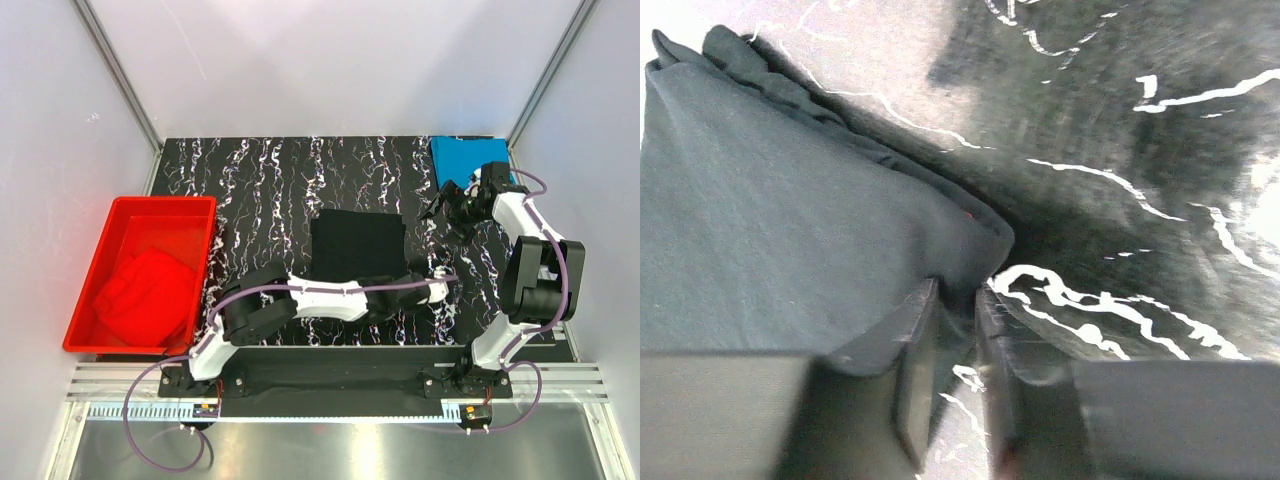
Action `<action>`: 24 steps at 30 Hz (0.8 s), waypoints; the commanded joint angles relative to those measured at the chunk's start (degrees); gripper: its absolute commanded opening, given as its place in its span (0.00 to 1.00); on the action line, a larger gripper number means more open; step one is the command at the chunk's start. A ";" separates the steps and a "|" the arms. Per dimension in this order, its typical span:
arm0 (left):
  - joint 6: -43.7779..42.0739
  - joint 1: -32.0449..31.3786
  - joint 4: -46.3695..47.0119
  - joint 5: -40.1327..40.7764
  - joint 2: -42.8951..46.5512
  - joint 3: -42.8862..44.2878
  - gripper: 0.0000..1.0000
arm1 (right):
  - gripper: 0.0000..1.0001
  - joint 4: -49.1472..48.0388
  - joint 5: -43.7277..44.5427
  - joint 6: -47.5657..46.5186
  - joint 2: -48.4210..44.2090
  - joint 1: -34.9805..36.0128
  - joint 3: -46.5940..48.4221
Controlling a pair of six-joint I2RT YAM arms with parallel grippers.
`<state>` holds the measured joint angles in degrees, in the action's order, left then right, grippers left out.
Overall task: Fold and stack the t-shirts
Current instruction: Neatly place the folded tshirt to the corner
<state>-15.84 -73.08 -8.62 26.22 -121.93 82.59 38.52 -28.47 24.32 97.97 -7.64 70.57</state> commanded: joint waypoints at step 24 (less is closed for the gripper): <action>7.22 5.67 -0.26 -9.96 13.38 -3.84 0.00 | 1.00 -19.71 -18.90 11.37 6.52 -0.01 -8.69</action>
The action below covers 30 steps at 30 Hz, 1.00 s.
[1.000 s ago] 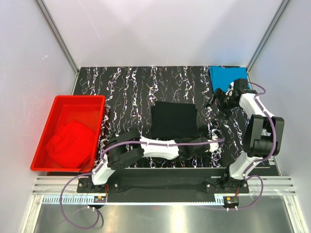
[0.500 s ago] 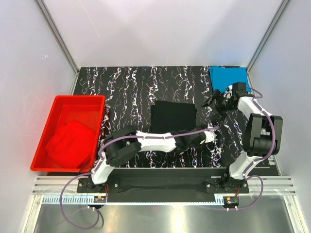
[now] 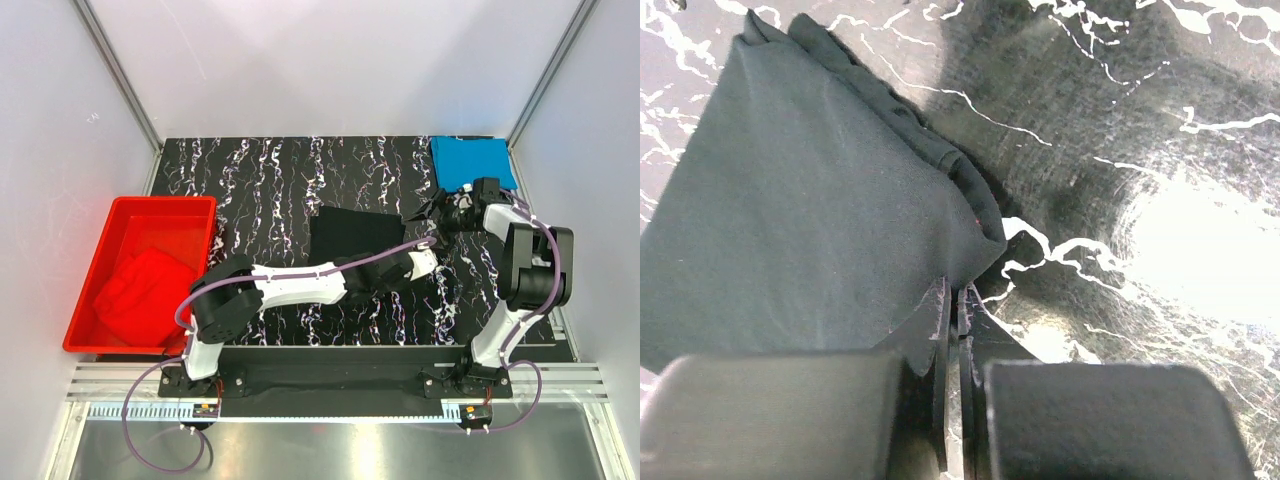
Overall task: Fold and stack the t-shirts
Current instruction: Neatly place the folded tshirt to the corner
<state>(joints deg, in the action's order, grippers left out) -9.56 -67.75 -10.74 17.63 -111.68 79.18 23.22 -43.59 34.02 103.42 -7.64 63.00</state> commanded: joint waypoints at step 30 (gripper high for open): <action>0.16 2.09 0.99 -1.89 6.21 0.54 0.00 | 0.91 -10.65 -1.23 1.31 9.35 4.91 -2.01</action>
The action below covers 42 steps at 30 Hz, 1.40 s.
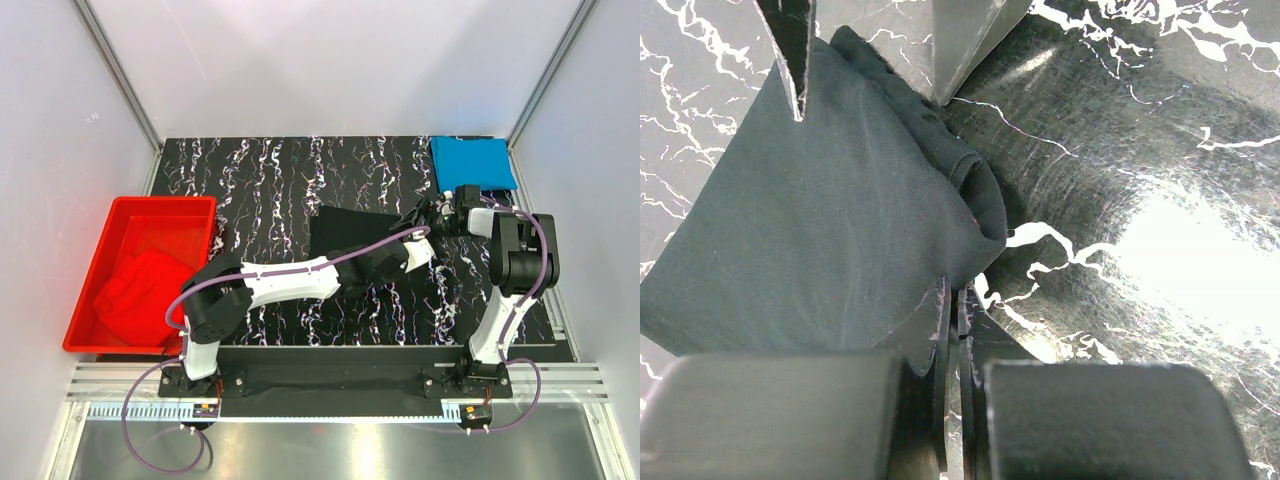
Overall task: Fold and stack the t-shirts
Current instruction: Neatly place the folded tshirt to the corner
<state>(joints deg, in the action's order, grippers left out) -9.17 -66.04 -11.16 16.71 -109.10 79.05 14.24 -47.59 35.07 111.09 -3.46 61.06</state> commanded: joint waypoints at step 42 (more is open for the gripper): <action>3.45 2.84 0.35 -5.71 6.79 -0.29 0.28 | 0.00 6.23 18.40 -12.02 5.64 4.87 14.43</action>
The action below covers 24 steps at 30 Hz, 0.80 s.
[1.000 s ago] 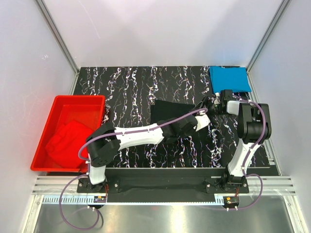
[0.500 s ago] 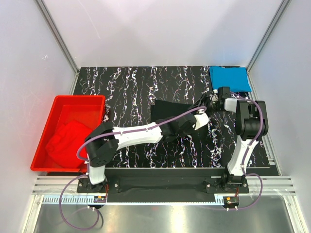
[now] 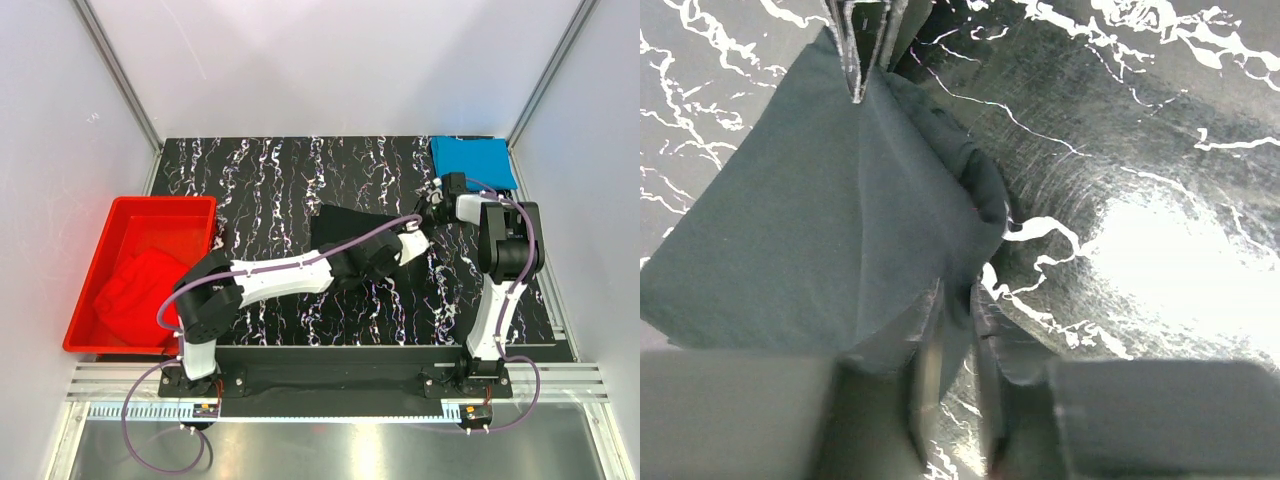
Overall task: Fold and stack the t-shirts
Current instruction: Neatly place the folded tshirt to the corner
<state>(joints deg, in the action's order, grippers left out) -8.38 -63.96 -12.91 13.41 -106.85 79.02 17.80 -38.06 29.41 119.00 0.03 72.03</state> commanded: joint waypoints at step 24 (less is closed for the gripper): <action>21.22 9.30 -12.67 1.71 54.11 -30.85 0.64 | 0.00 25.79 43.50 -29.14 -6.25 2.08 37.81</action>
<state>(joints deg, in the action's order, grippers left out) 11.92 -55.09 -23.99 13.69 -55.18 50.41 42.26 -3.44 2.31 112.38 2.09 103.31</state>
